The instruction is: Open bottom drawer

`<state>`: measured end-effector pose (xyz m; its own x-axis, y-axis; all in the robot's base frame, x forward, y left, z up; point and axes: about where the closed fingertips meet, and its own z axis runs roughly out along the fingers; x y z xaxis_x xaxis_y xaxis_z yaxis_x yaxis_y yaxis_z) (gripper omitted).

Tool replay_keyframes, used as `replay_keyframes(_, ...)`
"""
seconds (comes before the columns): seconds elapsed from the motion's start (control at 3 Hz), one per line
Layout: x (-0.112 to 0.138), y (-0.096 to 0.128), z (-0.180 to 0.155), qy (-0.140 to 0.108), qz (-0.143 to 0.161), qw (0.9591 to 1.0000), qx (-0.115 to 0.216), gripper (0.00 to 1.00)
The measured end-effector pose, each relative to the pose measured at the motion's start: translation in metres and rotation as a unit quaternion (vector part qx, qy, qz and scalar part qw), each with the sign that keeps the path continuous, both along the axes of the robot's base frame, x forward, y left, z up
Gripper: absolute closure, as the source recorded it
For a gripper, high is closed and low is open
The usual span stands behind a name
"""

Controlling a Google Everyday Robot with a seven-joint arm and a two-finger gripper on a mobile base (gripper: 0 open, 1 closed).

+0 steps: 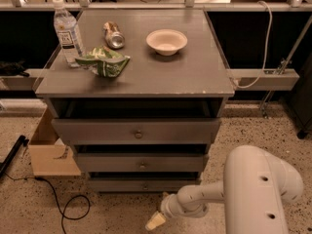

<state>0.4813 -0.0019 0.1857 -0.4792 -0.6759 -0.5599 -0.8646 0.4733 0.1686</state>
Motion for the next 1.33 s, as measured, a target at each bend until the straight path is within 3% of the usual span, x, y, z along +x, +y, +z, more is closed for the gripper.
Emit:
replay_keyframes(0.33,-0.006,-0.002,0.046,-0.037,-0.009,0.9991,-0.017,0.0)
replay_keyframes(0.67,-0.017,-0.006,0.05,-0.041,-0.003,0.9988,-0.026,0.0)
replay_keyframes(1.0,-0.024,0.012,0.012,-0.04,-0.002,0.998,-0.049,0.0)
replay_keyframes(1.33,-0.024,0.012,0.012,-0.04,-0.002,0.998,-0.049,0.0)
